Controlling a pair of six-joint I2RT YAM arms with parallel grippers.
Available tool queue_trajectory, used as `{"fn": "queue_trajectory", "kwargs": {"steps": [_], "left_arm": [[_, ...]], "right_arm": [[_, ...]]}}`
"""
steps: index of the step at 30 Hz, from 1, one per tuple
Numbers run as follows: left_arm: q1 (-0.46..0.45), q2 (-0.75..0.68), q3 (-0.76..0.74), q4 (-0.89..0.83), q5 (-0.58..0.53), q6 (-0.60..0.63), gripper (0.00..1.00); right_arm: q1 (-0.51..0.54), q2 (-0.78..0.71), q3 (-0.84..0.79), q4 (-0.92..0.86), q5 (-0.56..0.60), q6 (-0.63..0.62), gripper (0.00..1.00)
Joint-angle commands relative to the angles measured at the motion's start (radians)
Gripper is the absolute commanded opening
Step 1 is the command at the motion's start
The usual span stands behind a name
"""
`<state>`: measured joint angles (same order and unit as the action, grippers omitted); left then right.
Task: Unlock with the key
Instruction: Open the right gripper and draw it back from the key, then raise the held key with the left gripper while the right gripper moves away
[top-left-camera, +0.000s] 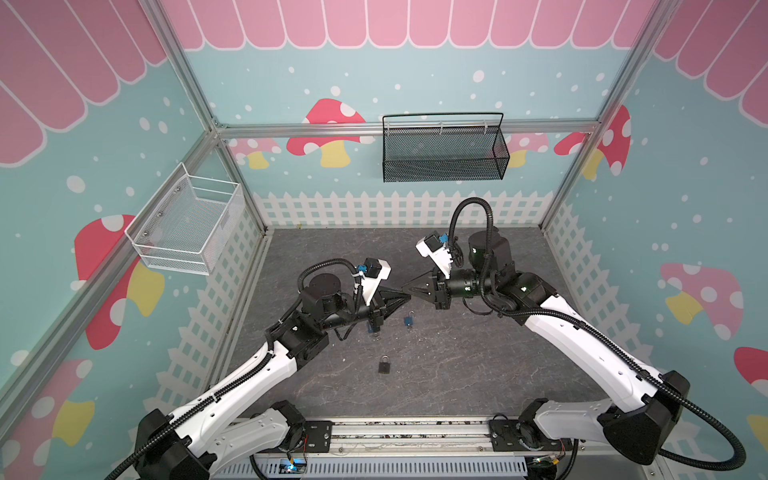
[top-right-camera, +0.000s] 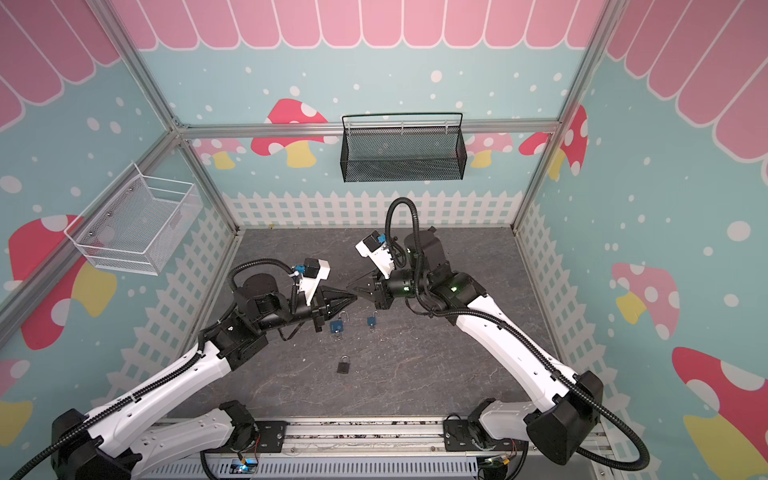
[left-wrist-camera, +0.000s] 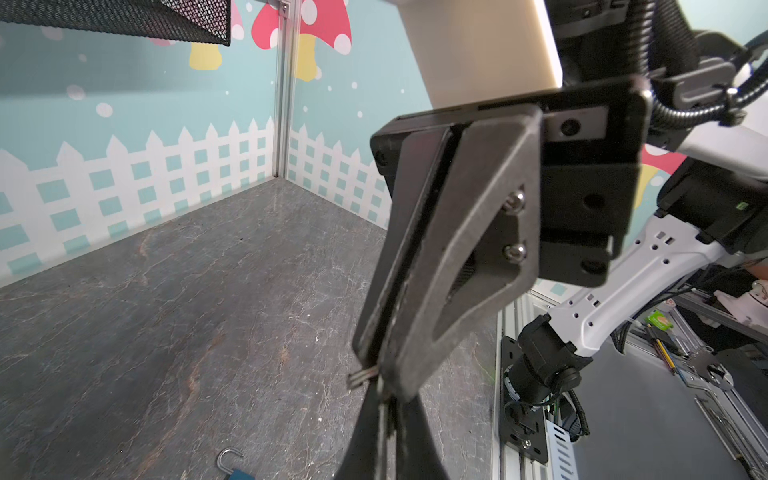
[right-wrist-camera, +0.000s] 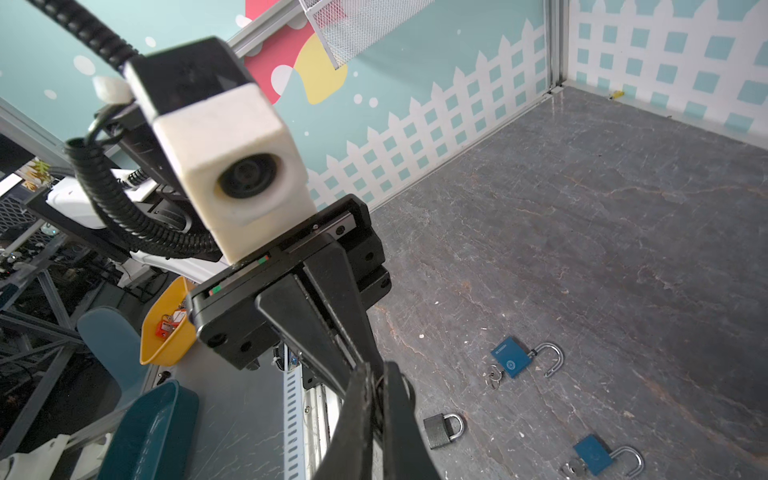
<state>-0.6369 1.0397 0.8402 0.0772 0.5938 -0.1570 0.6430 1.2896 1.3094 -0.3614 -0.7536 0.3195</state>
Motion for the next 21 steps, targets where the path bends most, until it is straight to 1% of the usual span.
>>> {"fn": "queue_trajectory", "kwargs": {"steps": [1,6,11,16,18,21], "left_arm": [[-0.001,0.009,0.064,0.033,0.065,0.014,0.00],[-0.002,0.018,0.076,0.030,0.080,0.010,0.00],[0.000,0.013,0.082,0.015,0.078,0.005,0.00],[-0.001,0.005,0.079,0.016,0.067,-0.004,0.00],[0.000,0.004,0.079,0.013,0.057,-0.007,0.04],[0.000,0.003,0.083,0.000,0.048,-0.004,0.12]], "right_arm": [[0.000,-0.007,-0.025,-0.001,-0.027,-0.007,0.01],[-0.003,-0.013,-0.027,0.019,-0.025,0.000,0.00],[-0.006,-0.033,-0.038,0.040,0.034,0.008,0.00],[-0.008,-0.044,-0.065,0.101,0.037,0.056,0.00],[-0.008,-0.045,-0.067,0.112,0.064,0.075,0.00],[-0.008,-0.064,-0.089,0.173,0.080,0.112,0.00]]}}
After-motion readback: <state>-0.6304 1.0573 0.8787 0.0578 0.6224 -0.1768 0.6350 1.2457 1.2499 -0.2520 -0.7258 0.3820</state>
